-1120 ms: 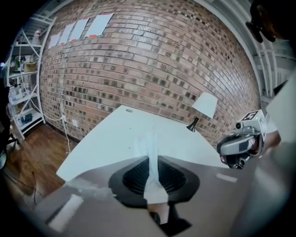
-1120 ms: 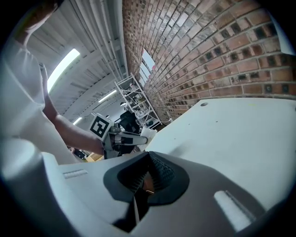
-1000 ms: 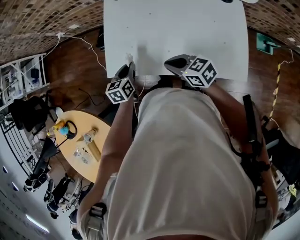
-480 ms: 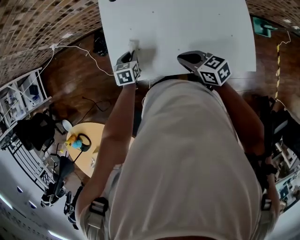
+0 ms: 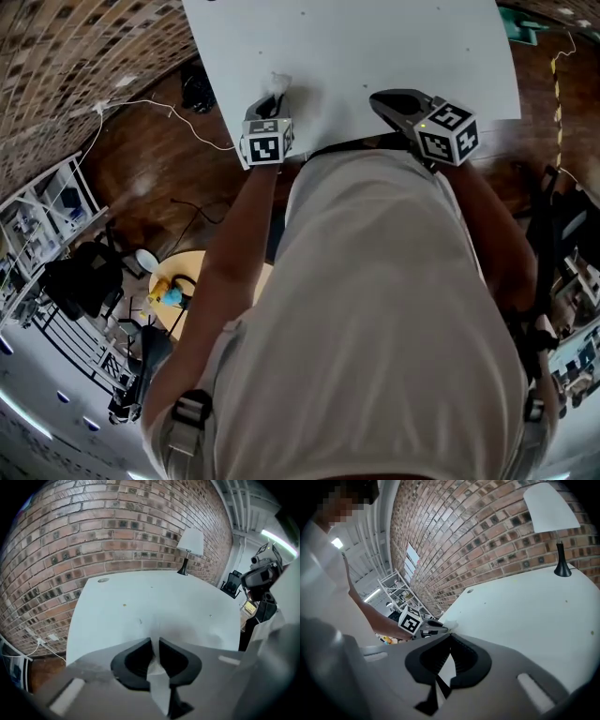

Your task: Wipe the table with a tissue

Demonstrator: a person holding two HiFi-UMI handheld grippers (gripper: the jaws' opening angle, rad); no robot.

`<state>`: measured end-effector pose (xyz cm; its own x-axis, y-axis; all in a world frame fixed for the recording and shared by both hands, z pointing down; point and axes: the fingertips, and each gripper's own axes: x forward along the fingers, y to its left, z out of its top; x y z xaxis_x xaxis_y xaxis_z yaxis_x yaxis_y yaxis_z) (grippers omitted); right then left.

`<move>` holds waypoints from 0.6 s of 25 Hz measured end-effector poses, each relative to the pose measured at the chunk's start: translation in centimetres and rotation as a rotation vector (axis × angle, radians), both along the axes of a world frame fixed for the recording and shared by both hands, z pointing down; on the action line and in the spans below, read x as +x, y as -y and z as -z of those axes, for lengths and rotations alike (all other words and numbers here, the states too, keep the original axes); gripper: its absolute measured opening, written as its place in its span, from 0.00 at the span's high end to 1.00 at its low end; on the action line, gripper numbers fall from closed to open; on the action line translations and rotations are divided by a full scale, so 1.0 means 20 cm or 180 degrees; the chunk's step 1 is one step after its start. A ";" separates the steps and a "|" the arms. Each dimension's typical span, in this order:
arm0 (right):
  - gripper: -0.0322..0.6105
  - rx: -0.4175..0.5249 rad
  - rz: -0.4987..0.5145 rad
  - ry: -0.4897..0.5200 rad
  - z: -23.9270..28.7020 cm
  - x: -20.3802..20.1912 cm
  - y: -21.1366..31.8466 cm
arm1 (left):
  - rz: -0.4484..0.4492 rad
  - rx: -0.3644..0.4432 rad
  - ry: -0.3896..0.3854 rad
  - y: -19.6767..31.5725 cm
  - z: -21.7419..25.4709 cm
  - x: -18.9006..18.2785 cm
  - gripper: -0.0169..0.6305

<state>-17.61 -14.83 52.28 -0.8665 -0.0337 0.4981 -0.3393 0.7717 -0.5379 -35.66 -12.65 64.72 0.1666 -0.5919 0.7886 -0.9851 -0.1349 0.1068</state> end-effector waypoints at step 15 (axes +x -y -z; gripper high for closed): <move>0.94 -0.0138 -0.0213 0.0063 -0.05 0.25 0.11 | 0.0163 -0.0073 -0.0366 0.03 0.00 0.33 0.91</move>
<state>-12.59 -17.02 53.19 -0.8726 -0.0706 0.4833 -0.3783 0.7236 -0.5774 -29.13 -13.20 64.66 0.2267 -0.5839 0.7795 -0.9717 -0.0809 0.2220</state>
